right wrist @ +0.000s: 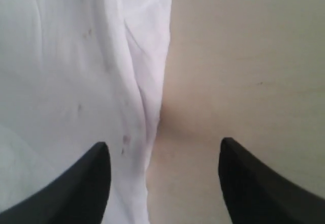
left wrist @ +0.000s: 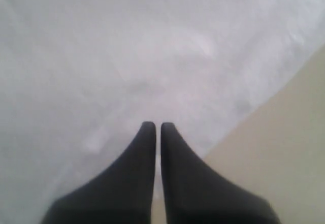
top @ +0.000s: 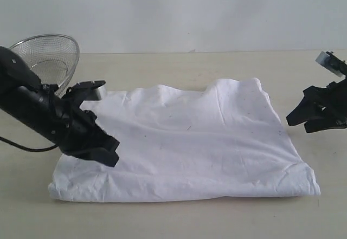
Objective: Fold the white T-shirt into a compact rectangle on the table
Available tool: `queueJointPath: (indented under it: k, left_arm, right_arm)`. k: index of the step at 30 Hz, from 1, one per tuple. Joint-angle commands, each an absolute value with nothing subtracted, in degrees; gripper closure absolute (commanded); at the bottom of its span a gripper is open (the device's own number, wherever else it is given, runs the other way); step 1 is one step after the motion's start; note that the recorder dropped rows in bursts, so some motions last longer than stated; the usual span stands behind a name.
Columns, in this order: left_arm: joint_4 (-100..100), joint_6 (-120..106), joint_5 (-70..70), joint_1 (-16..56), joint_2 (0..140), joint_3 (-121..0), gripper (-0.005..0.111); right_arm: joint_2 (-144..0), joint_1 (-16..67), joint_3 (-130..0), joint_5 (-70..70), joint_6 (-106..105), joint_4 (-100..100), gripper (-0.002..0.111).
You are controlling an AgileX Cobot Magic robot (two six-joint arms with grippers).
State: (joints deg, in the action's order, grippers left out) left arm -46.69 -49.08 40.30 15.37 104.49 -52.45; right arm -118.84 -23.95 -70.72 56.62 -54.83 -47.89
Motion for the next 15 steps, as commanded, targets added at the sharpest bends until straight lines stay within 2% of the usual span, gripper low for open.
queueJointPath:
  k: [1,6,15]
  left_arm:
    - [-47.4,-49.3,37.0,15.6,105.4,-56.4,0.102]
    - [-46.6,-48.8,36.0,15.2,106.1,-57.1,0.102]
    - [-45.6,-48.1,36.0,15.2,106.1,-57.1,0.102]
  right_arm:
    - [-118.7,-20.5,-71.1,53.7,-54.5,-48.2,0.051]
    - [-118.7,-18.8,-71.1,50.2,-52.3,-47.6,0.051]
    - [-124.1,-18.8,-71.1,53.1,-49.9,-47.3,0.051]
